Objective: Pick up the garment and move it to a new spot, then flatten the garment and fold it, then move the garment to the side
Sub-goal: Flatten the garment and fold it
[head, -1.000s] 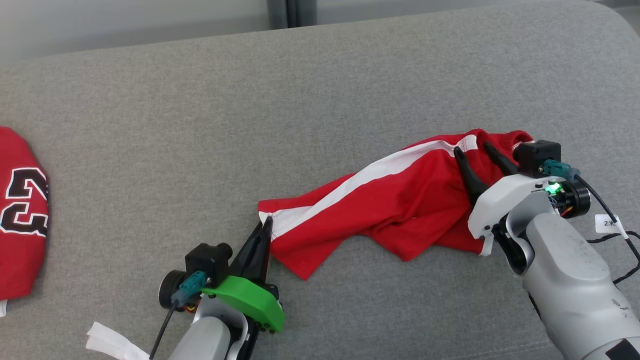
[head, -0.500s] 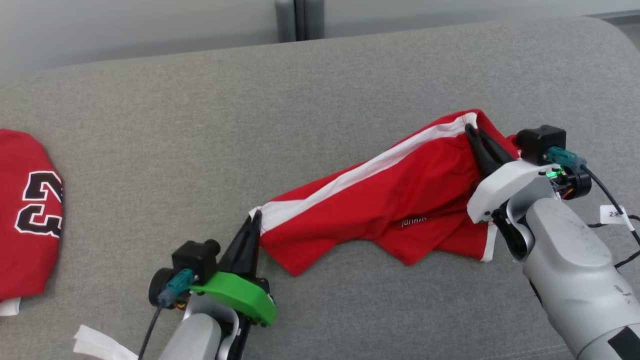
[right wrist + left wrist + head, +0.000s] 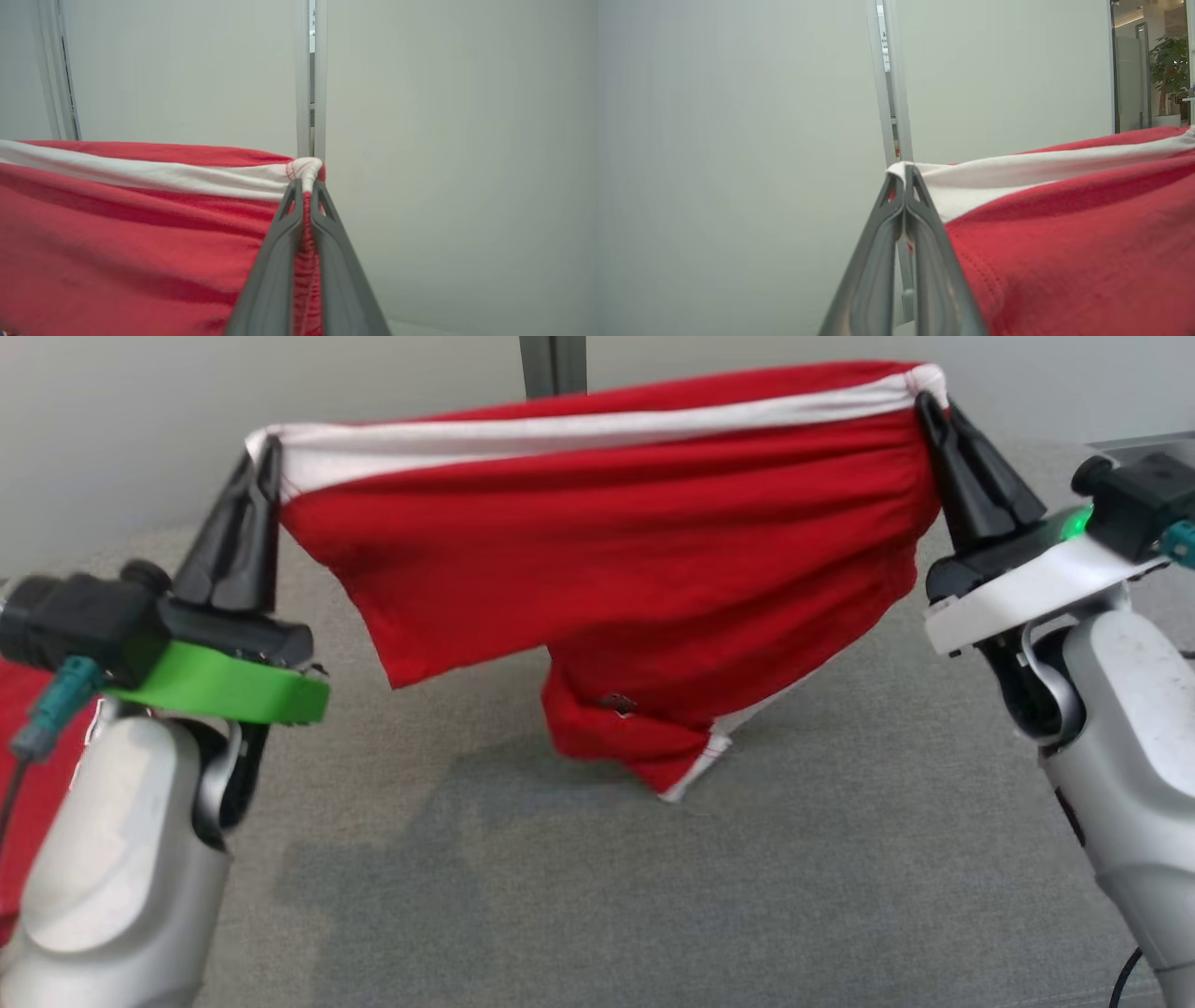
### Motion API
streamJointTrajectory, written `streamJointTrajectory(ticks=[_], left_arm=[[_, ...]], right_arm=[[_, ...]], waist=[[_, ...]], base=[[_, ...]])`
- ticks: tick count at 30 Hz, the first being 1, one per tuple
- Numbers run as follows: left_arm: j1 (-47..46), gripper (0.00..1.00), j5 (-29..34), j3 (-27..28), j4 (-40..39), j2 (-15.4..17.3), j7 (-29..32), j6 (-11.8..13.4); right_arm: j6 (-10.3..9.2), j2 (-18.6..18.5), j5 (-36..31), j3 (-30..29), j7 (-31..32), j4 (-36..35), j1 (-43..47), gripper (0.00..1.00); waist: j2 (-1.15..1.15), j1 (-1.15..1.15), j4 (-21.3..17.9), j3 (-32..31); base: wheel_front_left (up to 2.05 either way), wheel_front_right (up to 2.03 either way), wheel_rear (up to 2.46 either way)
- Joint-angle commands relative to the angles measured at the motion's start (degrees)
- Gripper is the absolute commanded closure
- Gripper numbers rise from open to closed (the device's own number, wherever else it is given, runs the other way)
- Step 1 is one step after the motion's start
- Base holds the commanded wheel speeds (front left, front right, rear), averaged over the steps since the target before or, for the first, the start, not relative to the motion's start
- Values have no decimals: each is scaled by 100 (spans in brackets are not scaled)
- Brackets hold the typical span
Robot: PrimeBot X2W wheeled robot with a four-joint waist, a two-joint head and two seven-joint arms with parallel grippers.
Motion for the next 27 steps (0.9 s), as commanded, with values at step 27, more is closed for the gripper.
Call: streamJointTrajectory(ticks=[27], left_arm=[[-3386, 100, 381, 254, 993, 488, 7, 89]], right_arm=[[-11, 363, -1656, -261, -22, 421, -2979, 100]], waist=[[0, 0, 270, 1706]], base=[[0, 0, 0]])
